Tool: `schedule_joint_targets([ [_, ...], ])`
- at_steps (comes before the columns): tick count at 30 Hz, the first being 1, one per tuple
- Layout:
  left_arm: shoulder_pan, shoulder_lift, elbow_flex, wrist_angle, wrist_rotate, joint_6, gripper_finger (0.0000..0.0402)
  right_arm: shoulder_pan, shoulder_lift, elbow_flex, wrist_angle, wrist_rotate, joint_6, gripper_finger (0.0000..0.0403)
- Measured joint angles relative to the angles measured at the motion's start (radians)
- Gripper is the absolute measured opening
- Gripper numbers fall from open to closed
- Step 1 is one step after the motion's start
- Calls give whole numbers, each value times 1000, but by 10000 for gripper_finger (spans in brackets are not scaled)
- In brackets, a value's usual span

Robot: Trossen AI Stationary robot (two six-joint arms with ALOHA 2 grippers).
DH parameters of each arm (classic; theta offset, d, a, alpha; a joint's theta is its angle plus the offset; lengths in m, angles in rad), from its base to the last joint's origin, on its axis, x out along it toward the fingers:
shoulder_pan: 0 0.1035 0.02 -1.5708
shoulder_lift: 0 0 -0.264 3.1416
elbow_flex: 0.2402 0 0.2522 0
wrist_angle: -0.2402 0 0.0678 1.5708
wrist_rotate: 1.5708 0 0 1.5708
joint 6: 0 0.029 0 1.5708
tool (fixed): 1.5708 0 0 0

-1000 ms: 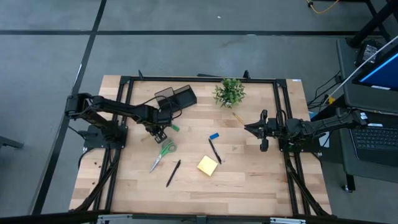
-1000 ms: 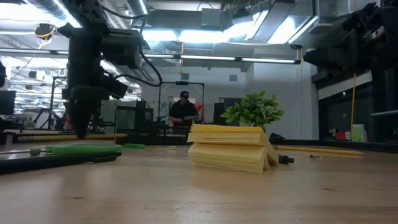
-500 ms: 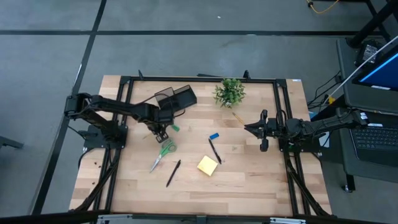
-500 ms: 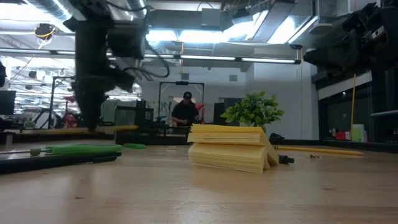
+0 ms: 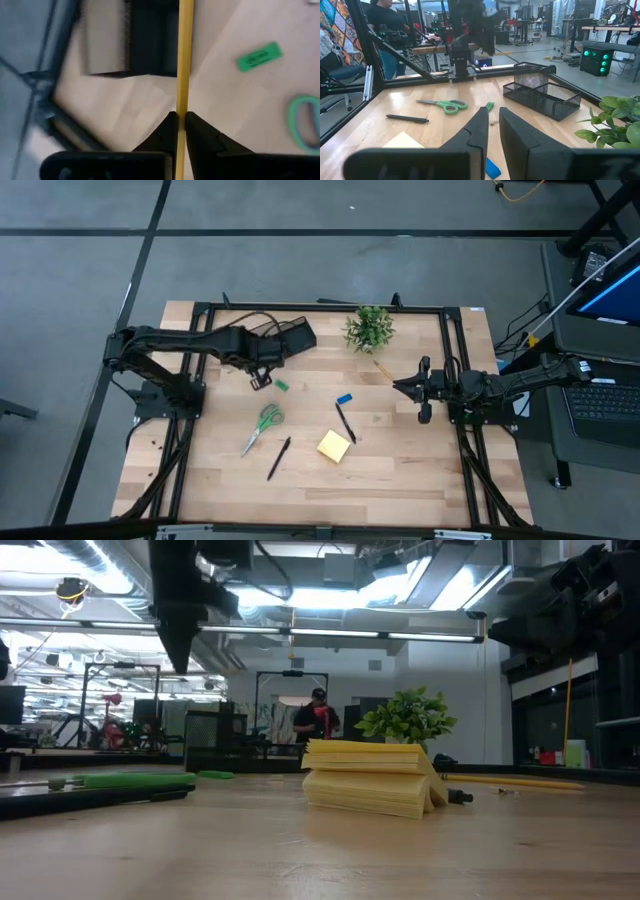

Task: Pick and place office supplies into organizer
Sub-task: Put the left pencil into the desk organizer

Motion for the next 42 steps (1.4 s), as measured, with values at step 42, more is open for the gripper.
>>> schedule_joint_targets([
  [42,250,294,374,-299,-294,412,22,0,0,0,-6,6,-56,48],
])
